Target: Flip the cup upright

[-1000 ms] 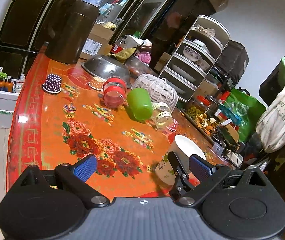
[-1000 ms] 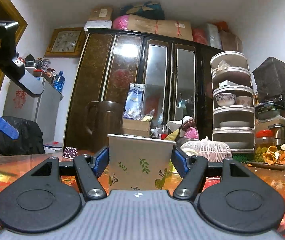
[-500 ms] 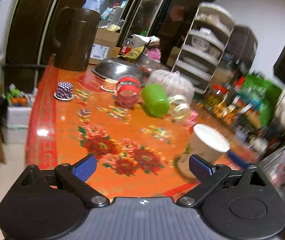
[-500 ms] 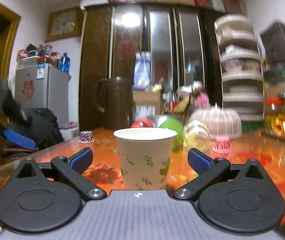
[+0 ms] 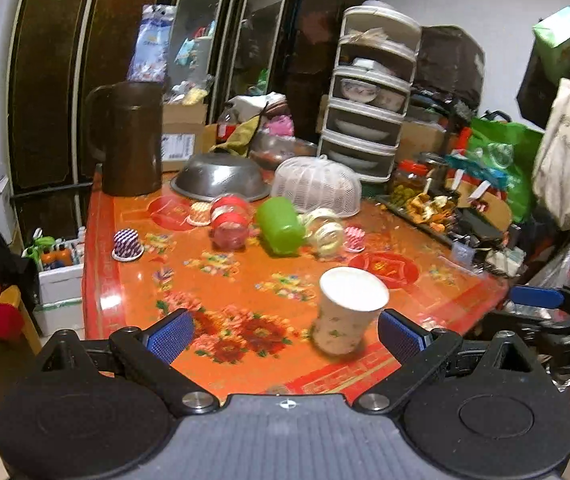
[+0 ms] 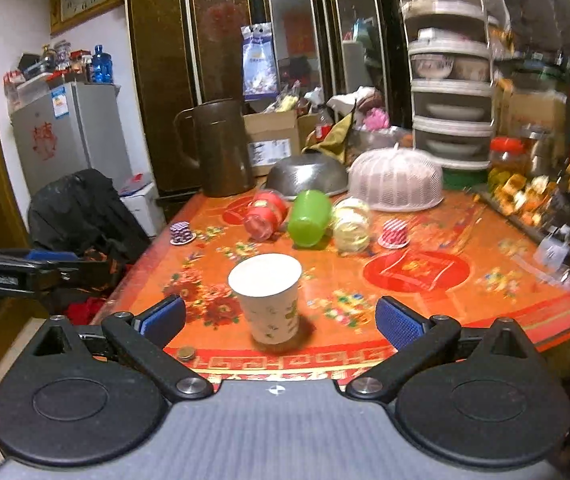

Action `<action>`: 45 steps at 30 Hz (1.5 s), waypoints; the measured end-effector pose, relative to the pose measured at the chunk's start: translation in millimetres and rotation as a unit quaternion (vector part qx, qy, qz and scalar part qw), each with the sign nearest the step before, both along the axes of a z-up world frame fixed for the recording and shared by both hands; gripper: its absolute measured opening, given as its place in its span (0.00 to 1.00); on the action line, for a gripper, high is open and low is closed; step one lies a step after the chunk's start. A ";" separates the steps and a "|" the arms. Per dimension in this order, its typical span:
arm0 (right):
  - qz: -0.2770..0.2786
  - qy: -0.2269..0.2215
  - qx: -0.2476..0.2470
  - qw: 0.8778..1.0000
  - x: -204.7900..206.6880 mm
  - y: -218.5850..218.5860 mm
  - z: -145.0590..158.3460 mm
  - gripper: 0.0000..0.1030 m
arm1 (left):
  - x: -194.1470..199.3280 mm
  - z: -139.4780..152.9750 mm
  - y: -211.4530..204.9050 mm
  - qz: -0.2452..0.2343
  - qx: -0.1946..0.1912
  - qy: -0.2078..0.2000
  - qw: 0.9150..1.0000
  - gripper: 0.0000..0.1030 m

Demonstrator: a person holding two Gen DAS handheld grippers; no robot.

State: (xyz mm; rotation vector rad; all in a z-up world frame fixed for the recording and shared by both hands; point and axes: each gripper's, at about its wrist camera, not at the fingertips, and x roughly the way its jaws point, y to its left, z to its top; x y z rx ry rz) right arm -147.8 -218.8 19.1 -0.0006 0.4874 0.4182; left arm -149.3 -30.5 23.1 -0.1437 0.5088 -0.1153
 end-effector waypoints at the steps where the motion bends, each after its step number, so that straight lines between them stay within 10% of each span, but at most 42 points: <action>1: -0.001 -0.003 -0.003 1.000 1.4 0.4 1.3 0.99 | -1.8 3.0 -1.4 -0.006 -0.002 -0.005 1.000 0.97; 45: 0.037 0.012 0.017 0.999 6.1 2.9 0.9 0.99 | 14.3 -2.2 -27.7 -0.009 0.027 0.040 0.999 0.97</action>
